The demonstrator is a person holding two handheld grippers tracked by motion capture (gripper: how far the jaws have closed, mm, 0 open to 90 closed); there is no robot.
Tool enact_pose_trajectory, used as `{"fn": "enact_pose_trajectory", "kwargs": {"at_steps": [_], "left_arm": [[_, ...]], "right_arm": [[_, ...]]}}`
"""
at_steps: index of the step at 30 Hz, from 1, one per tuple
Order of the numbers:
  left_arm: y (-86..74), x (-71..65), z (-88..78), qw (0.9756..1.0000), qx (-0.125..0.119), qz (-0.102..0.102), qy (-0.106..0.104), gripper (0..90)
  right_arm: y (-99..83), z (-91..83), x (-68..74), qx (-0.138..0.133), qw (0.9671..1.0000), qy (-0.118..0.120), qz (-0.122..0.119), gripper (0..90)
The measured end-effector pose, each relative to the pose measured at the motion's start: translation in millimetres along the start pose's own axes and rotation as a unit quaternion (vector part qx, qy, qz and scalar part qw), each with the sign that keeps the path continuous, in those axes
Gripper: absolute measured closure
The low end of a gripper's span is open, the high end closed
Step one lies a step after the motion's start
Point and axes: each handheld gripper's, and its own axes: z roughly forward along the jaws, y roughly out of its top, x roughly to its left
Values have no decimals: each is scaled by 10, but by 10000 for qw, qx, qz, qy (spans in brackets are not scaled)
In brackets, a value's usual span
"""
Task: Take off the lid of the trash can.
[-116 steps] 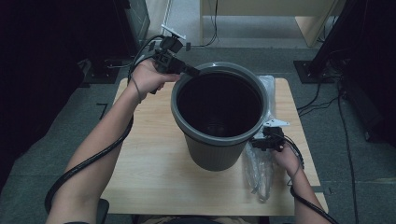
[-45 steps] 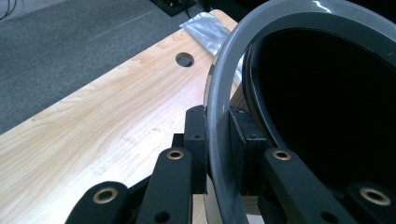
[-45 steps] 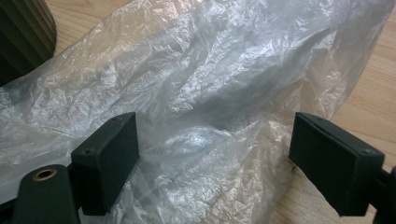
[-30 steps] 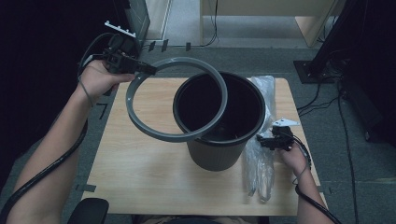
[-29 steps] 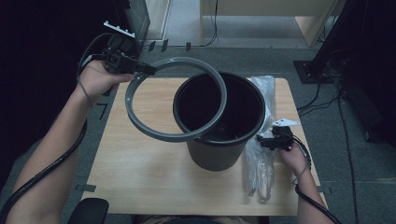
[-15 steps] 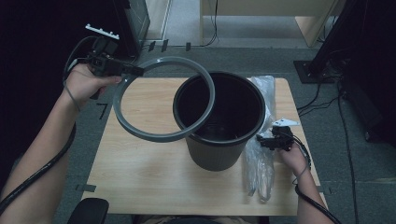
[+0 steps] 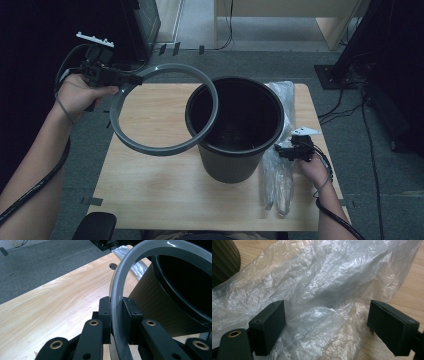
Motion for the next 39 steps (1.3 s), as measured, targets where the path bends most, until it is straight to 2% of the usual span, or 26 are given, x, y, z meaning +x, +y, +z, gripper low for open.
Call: {"fn": "enact_pose_trajectory", "kwargs": {"at_steps": [12,18,24,39], "left_arm": [[-129,100,-114,9999,16,-36,99,786],[-221,164,-180,9999,-26,-96,62,785],[-298,214,-274,9998,-41,-123,144,786],[-548,364,-355,9989,-61,-335,319,786]], "right_arm": [[0,-1,2,1,10000,-10,8,148],[0,-1,3,2,10000,-12,11,148],[-1,-2,6,1,10000,-22,19,148],[-1,-2,6,1,10000,-22,20,147]]}}
